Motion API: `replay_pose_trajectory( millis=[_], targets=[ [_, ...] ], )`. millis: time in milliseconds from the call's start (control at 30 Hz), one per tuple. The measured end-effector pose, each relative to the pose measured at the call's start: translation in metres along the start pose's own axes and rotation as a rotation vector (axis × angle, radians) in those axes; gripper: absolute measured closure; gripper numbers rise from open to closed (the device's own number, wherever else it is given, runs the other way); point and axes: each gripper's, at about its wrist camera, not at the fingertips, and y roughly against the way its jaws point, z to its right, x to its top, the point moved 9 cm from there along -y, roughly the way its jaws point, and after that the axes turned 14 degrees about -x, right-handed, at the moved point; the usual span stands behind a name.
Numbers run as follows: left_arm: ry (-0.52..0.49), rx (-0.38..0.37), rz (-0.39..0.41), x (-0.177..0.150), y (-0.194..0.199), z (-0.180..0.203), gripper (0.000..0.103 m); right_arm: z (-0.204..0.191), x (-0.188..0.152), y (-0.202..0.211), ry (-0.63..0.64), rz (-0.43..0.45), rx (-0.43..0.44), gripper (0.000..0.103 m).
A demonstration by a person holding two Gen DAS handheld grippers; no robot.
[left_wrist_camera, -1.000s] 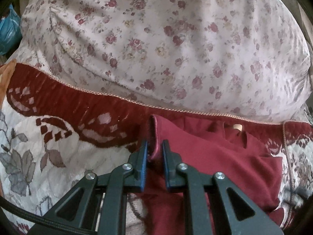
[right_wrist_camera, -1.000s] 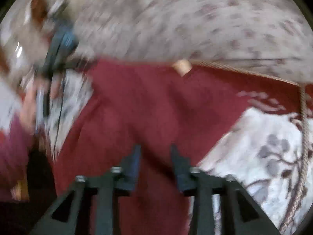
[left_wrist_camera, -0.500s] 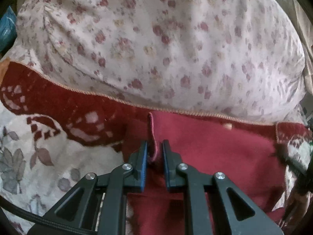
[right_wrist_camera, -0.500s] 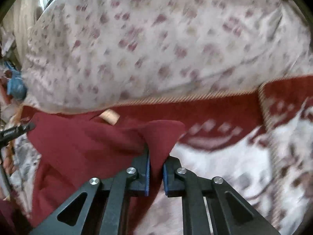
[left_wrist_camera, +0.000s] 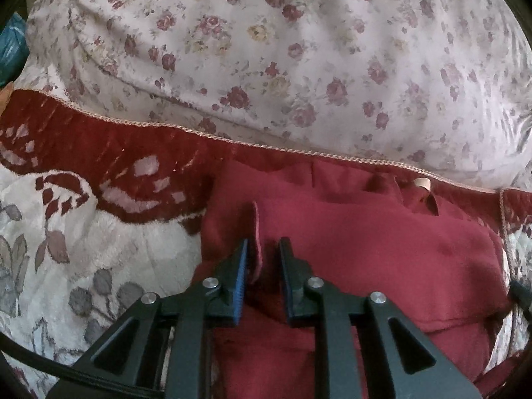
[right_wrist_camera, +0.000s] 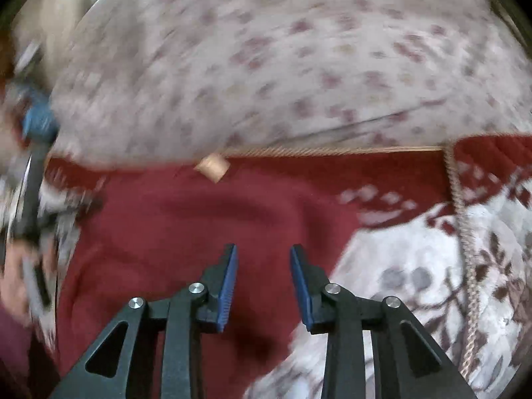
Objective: Fold small clothes
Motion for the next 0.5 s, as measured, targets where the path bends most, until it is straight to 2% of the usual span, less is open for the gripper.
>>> replay_pose_trajectory(
  millis=[100, 200, 333, 400, 500],
  targets=[
    [-0.004, -0.003, -0.001, -0.002, 0.003, -0.002, 0.084, -0.01, -0.043, -0.011, 0.106, -0.12, -0.037, 0.068],
    [-0.002, -0.008, 0.008, 0.0, 0.011, -0.004, 0.077, -0.001, -0.056, 0.003, 0.108, -0.114, -0.031, 0.068],
    [0.021, 0.007, 0.06, 0.003, 0.03, -0.007, 0.043, 0.018, -0.044, 0.022, 0.016, -0.073, -0.031, 0.067],
    [0.029, 0.007, 0.084, 0.003, 0.037, -0.008, 0.042, 0.013, -0.03, 0.03, -0.018, -0.023, -0.011, 0.061],
    [0.025, 0.006, 0.055, -0.004, 0.034, -0.006, 0.042, -0.01, -0.021, 0.021, 0.001, -0.009, 0.008, 0.06]
  ],
)
